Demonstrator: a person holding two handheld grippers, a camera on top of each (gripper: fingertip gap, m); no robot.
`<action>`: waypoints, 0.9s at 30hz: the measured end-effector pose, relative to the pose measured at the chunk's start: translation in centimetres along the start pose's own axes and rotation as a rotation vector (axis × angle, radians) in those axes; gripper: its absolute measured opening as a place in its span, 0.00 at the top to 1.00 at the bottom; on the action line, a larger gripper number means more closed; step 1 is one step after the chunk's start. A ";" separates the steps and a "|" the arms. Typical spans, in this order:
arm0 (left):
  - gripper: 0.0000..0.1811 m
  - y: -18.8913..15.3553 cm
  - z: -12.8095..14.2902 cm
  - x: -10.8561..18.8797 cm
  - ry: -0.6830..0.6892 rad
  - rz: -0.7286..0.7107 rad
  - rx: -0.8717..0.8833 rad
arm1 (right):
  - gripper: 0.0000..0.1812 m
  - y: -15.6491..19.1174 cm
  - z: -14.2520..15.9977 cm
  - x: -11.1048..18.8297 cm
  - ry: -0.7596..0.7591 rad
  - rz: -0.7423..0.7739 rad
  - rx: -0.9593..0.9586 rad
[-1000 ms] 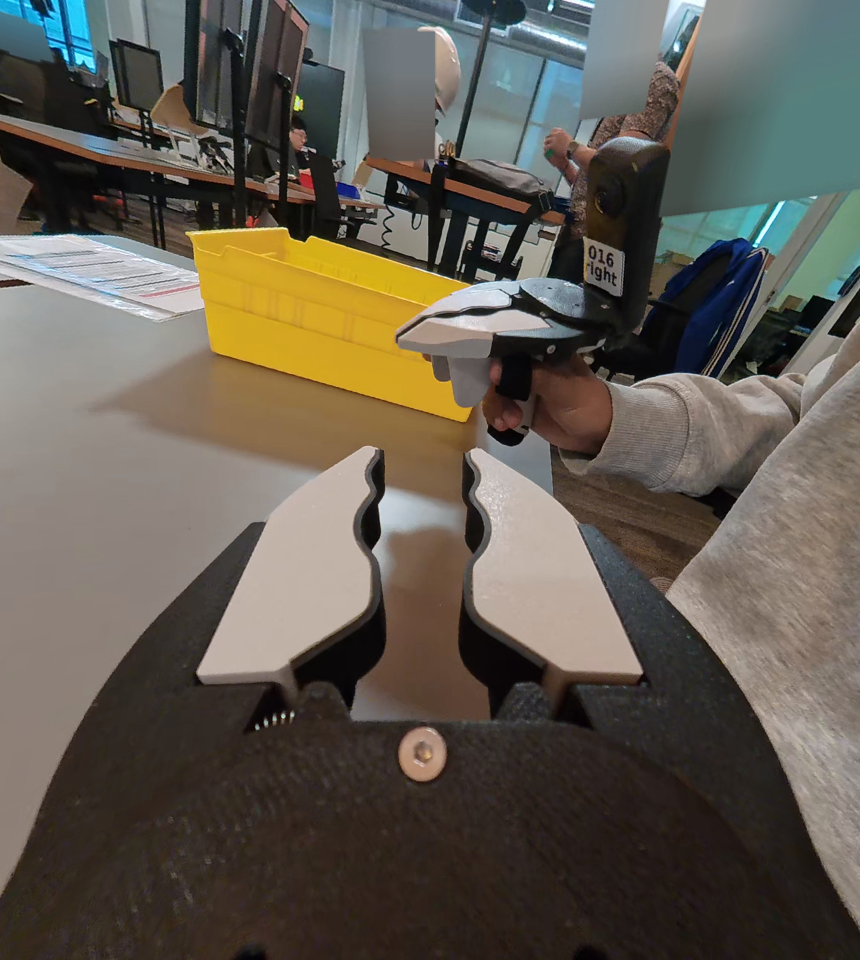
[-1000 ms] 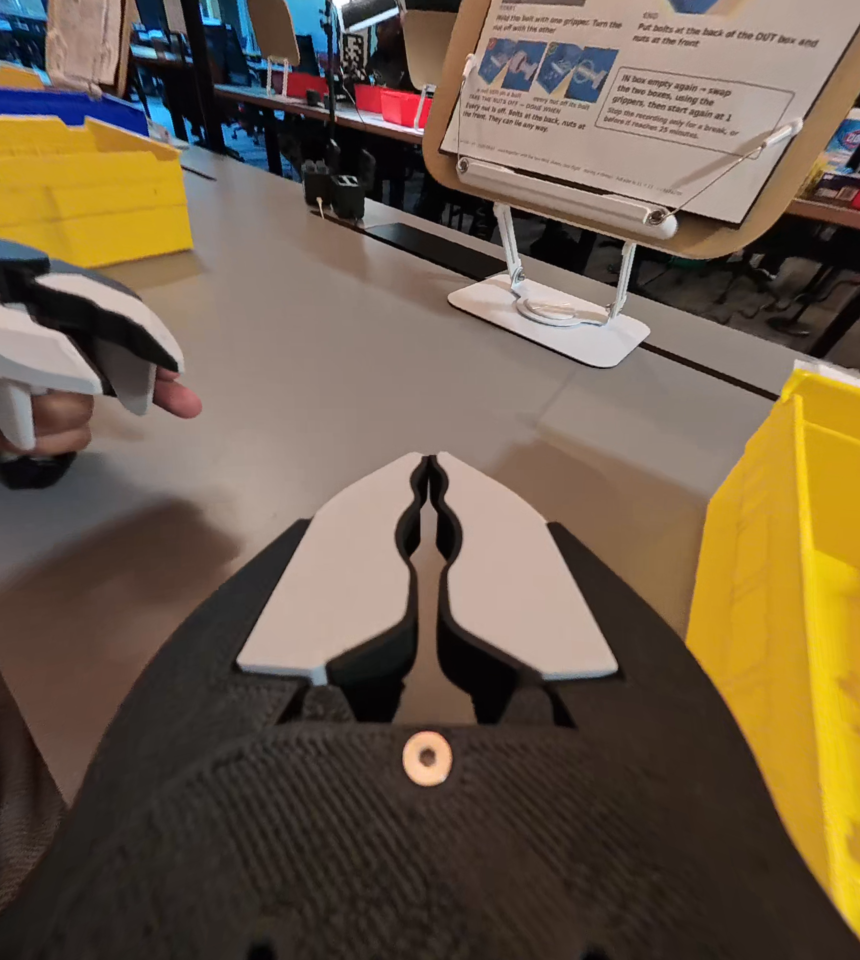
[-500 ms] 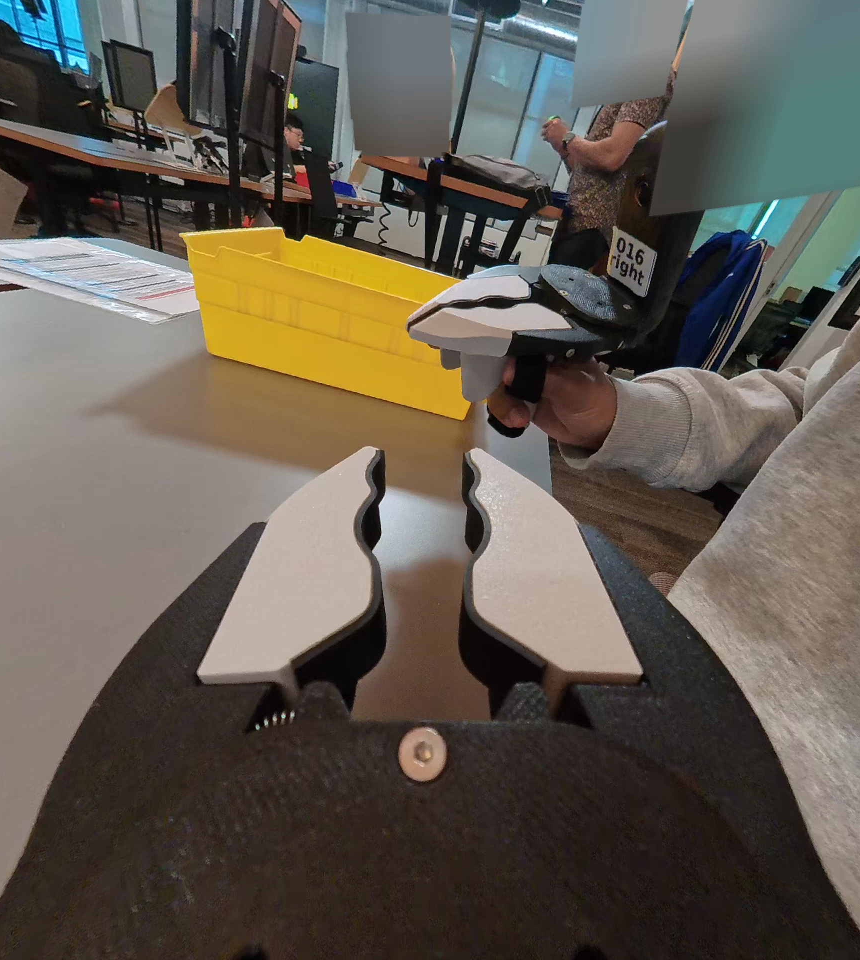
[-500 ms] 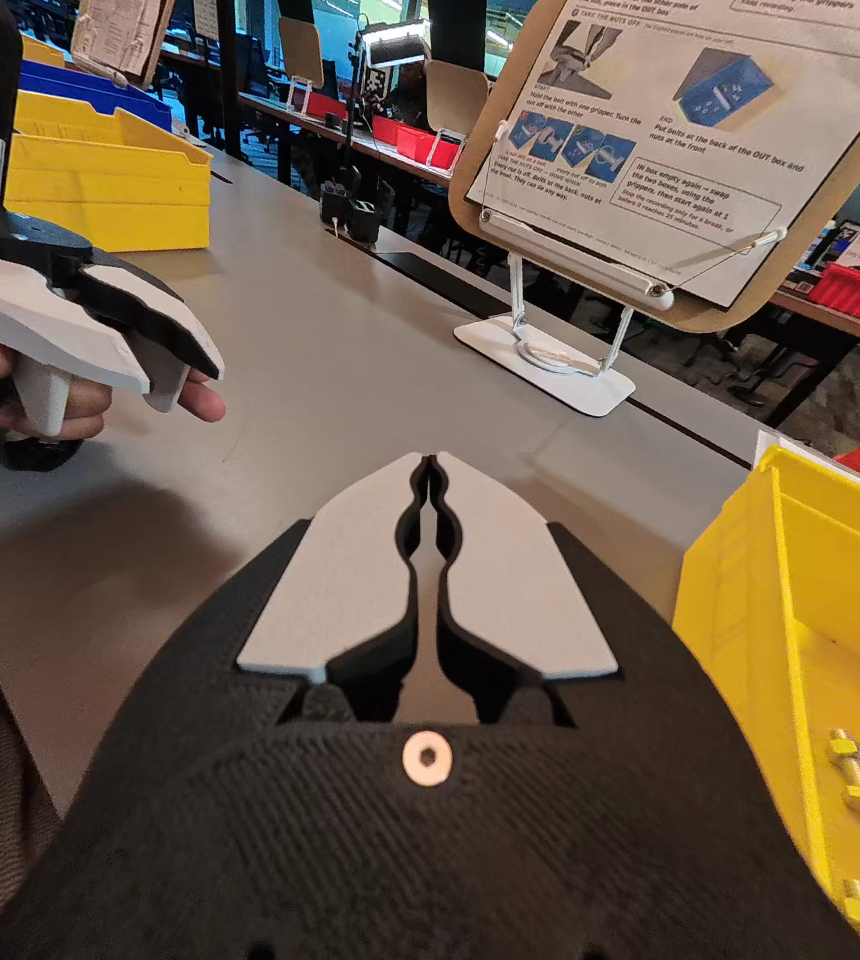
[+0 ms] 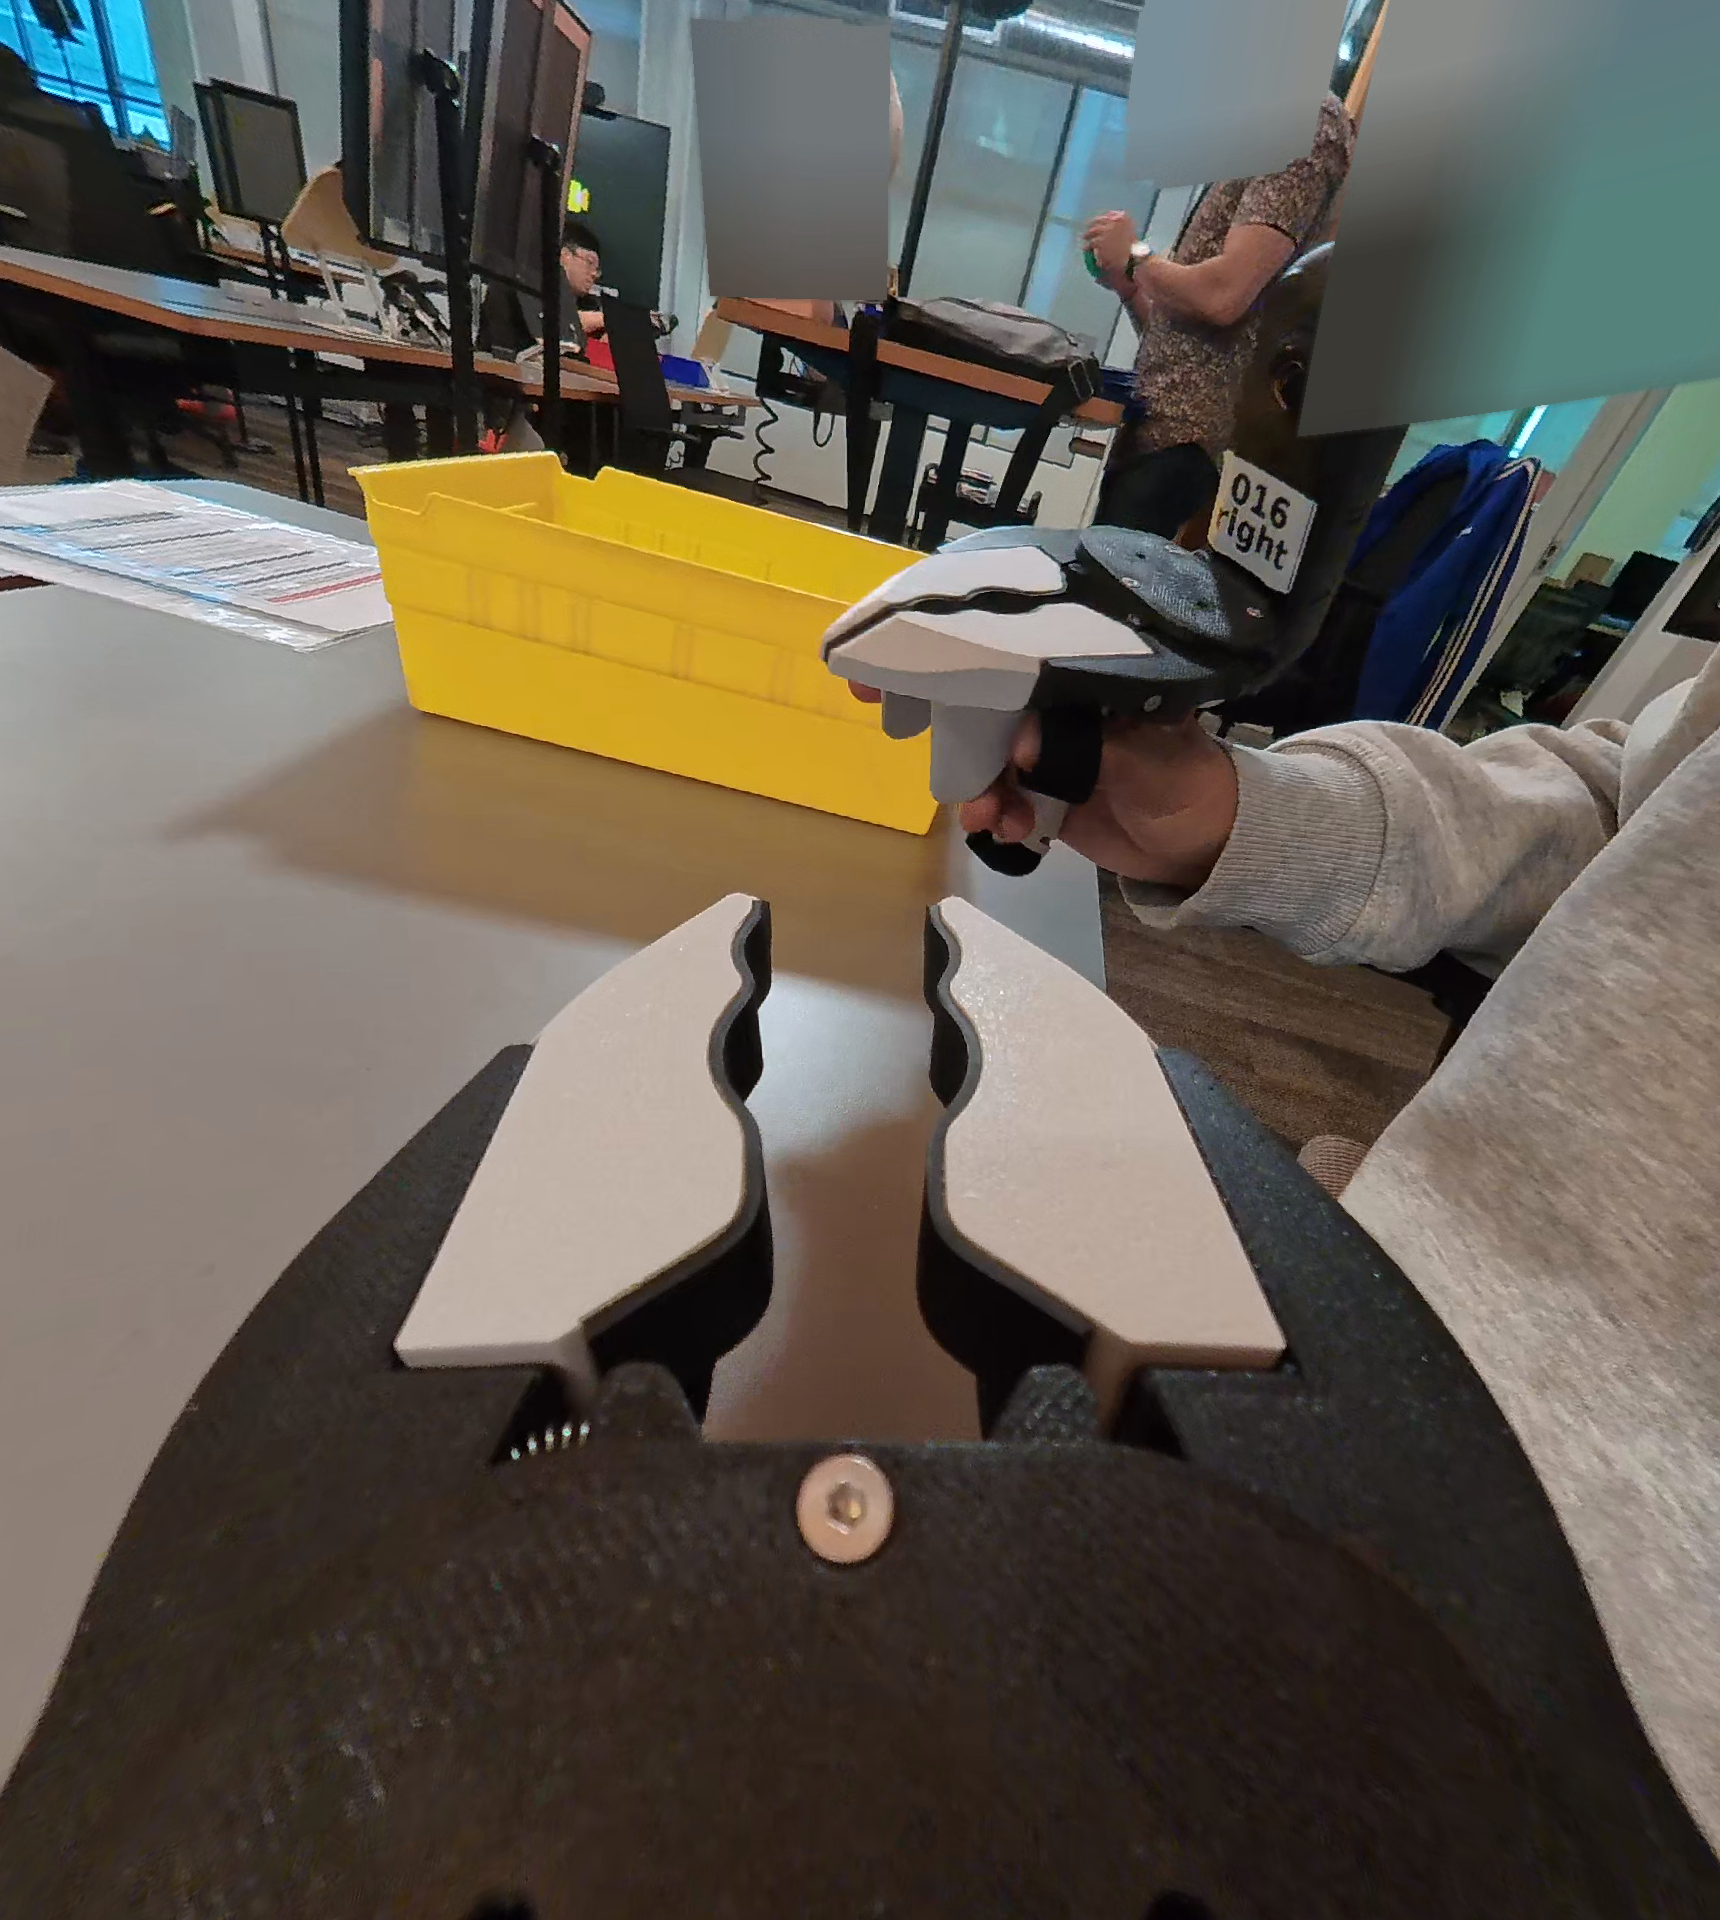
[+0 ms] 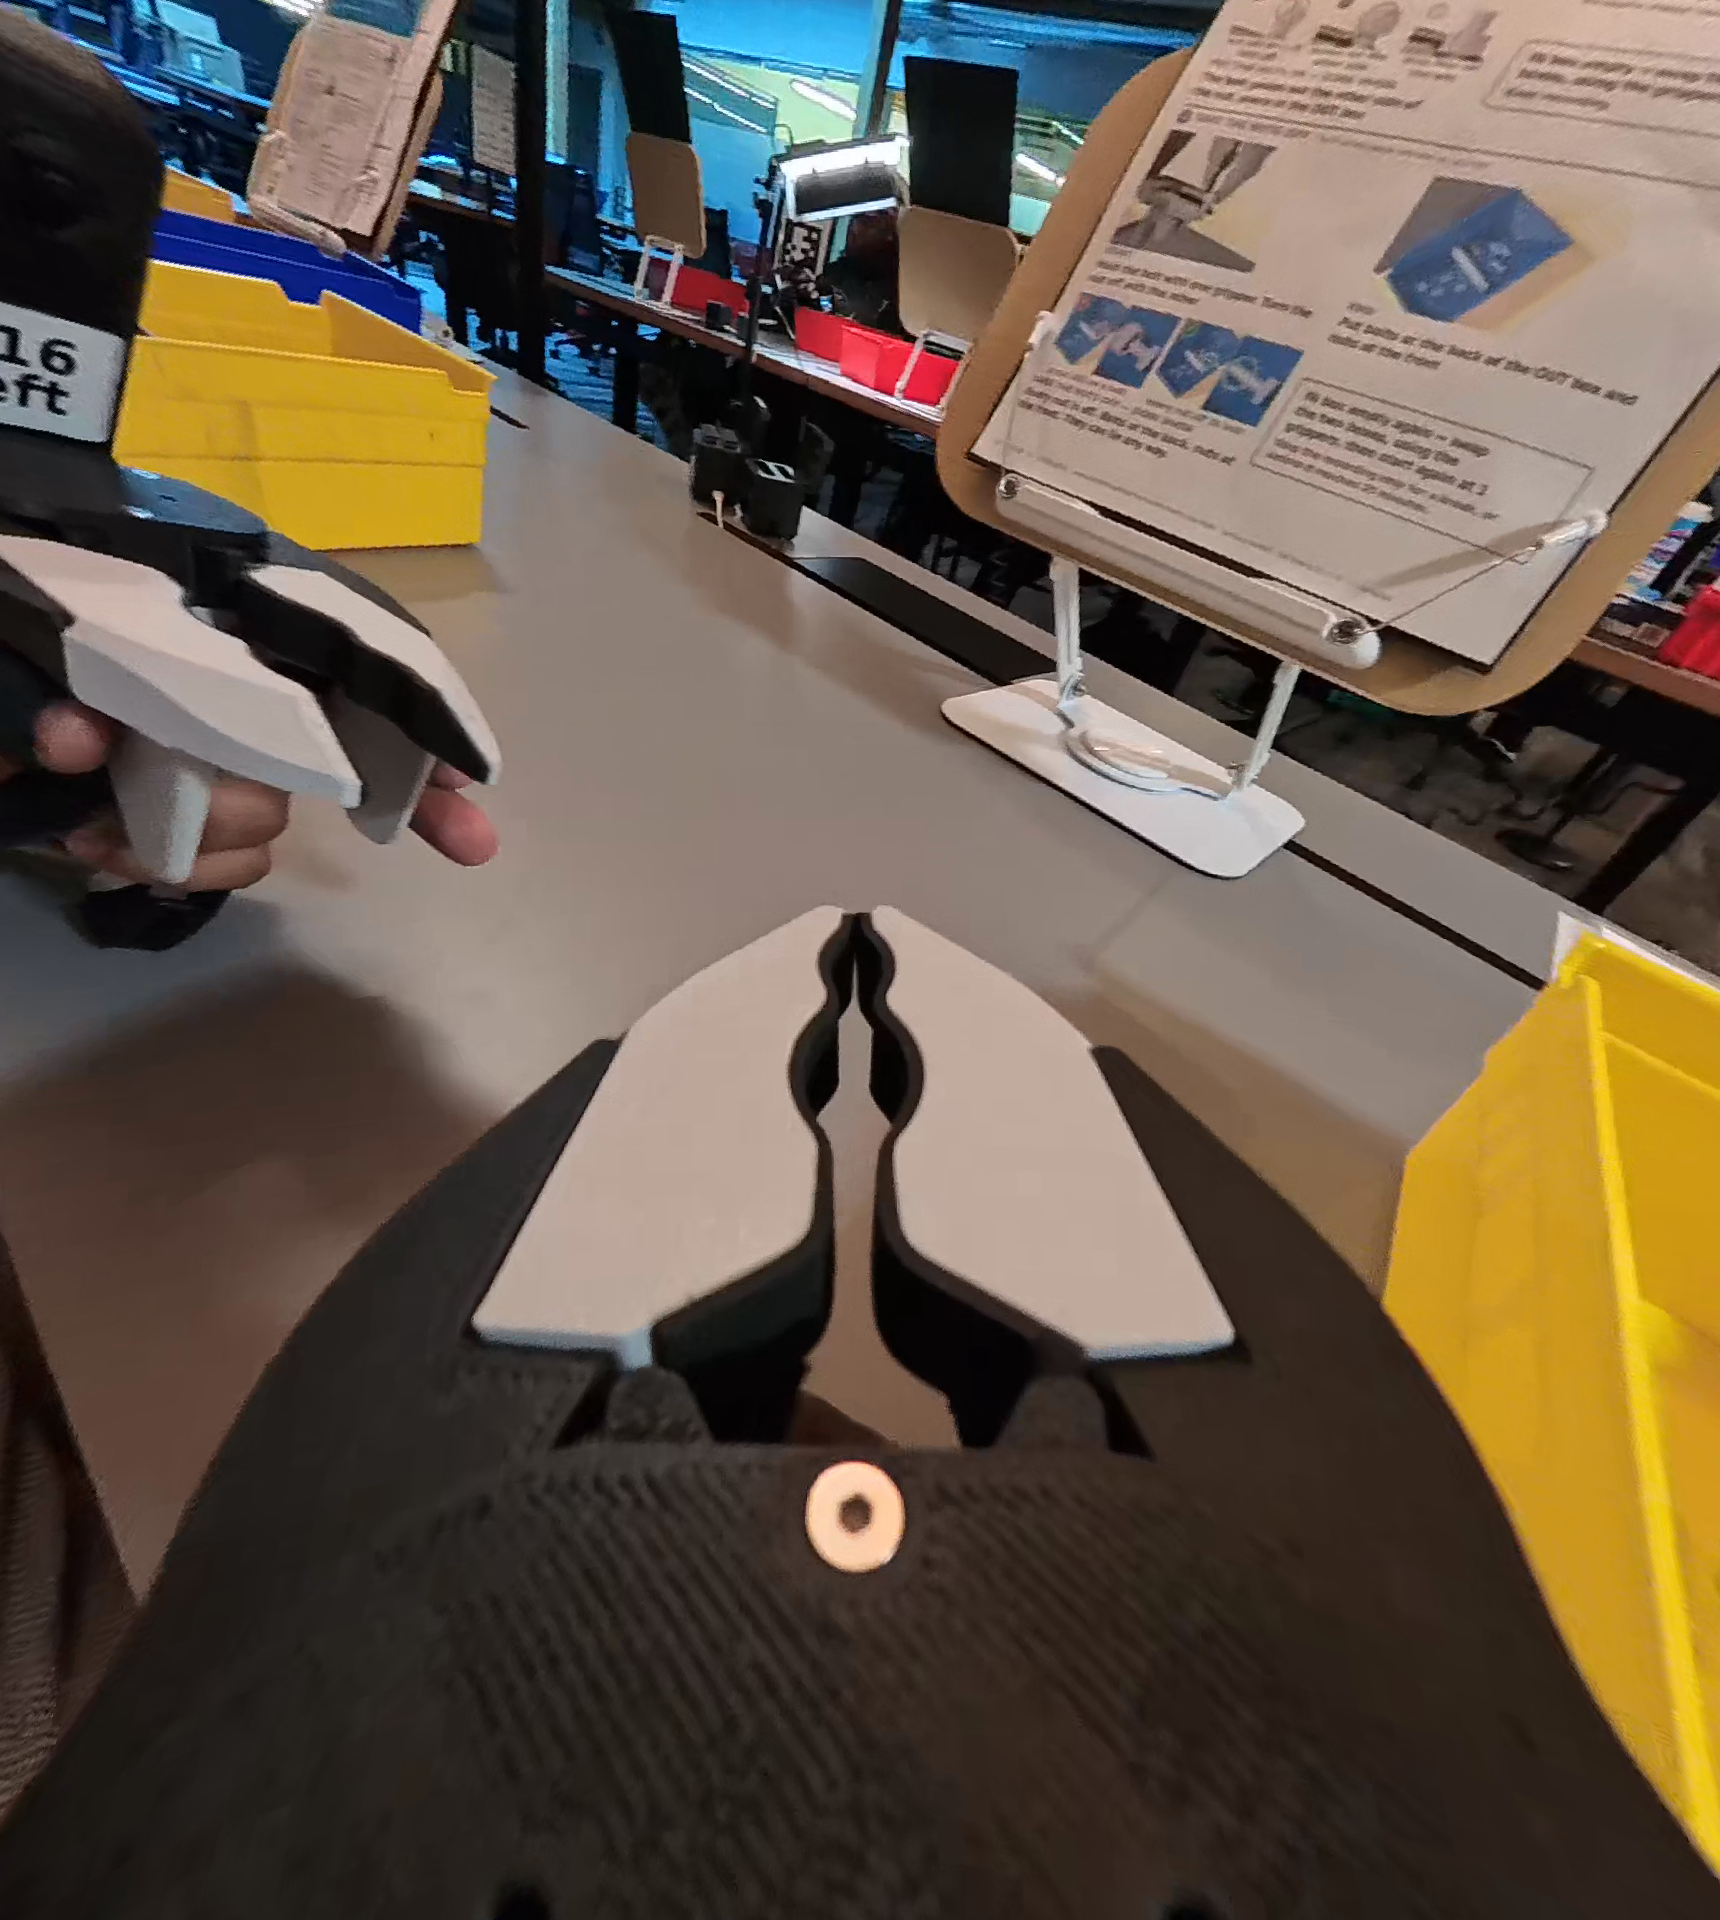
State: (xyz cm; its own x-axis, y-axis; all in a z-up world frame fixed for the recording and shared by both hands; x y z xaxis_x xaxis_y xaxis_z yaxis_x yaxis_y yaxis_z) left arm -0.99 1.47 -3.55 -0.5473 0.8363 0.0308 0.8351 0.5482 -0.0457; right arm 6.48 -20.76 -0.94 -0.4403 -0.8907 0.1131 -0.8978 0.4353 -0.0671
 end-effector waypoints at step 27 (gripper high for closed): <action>0.84 0.1 0.0 0.0 0.002 -0.002 0.013 | 0.81 -1.7 0.3 -0.1 -0.024 0.018 -0.190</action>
State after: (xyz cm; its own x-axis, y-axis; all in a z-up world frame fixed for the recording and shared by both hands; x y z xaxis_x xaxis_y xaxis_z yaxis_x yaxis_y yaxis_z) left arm -0.91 1.47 -3.60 -0.5486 0.8354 0.0334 0.8334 0.5496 -0.0586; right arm 8.07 -21.42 -1.16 -0.4583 -0.8842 0.0898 -0.8764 0.4664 0.1200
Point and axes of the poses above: each gripper's, where its closed fingertips meet, x back along the fingers, z out of its underside, y = z × x across the jaws, the point moved 9 cm from there along x, back along the fingers, and after that the axes turned 10 degrees about -x, right-handed, at the moved point
